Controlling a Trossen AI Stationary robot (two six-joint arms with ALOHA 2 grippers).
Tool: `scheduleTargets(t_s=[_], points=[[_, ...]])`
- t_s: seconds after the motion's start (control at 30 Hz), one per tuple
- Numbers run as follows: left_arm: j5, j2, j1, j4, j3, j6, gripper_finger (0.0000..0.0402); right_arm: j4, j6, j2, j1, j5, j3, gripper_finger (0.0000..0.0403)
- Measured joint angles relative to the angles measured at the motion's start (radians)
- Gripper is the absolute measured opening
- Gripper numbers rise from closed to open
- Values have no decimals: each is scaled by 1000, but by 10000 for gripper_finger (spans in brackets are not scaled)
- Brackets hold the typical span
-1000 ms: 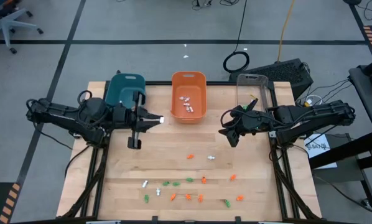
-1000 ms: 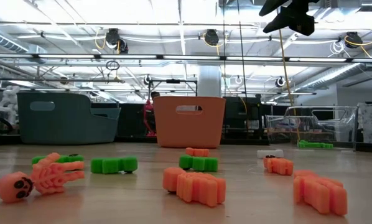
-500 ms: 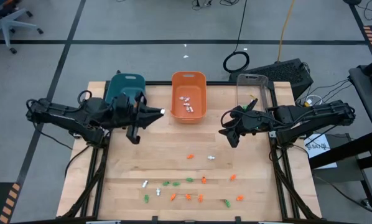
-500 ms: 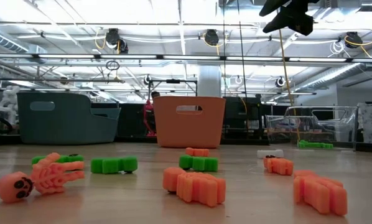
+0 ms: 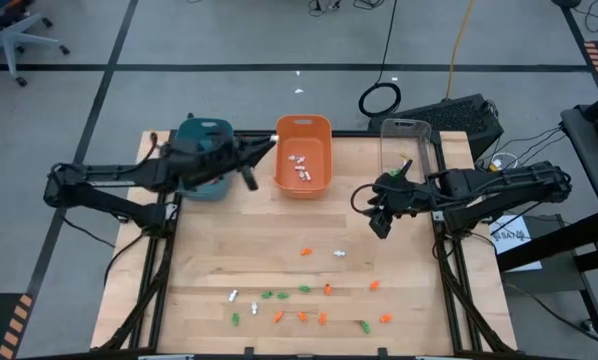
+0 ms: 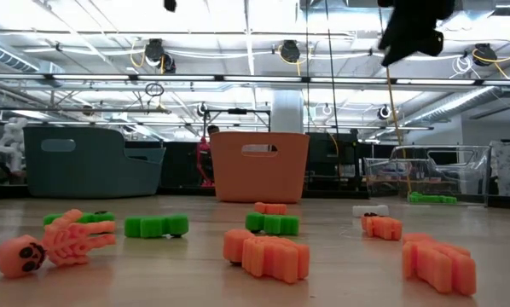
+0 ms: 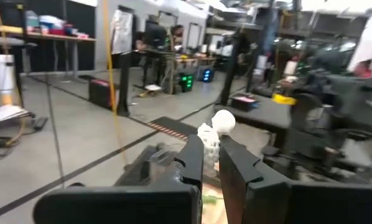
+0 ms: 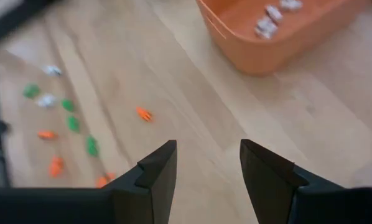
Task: Sort Halloween decoration
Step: Put the white skeleton toy into the orange bin
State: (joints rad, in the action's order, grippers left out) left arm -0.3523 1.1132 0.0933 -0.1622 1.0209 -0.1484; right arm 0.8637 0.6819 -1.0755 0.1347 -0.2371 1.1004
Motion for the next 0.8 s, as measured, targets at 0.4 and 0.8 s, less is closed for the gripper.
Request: scheduleTargets(t_s=[0.4, 0.8], points=[[195, 302, 191, 165, 142, -3, 25, 62, -290, 3, -130, -5, 0, 160], [299, 509, 226, 279, 162, -122, 25, 2, -520, 3, -274, 1, 0, 160]])
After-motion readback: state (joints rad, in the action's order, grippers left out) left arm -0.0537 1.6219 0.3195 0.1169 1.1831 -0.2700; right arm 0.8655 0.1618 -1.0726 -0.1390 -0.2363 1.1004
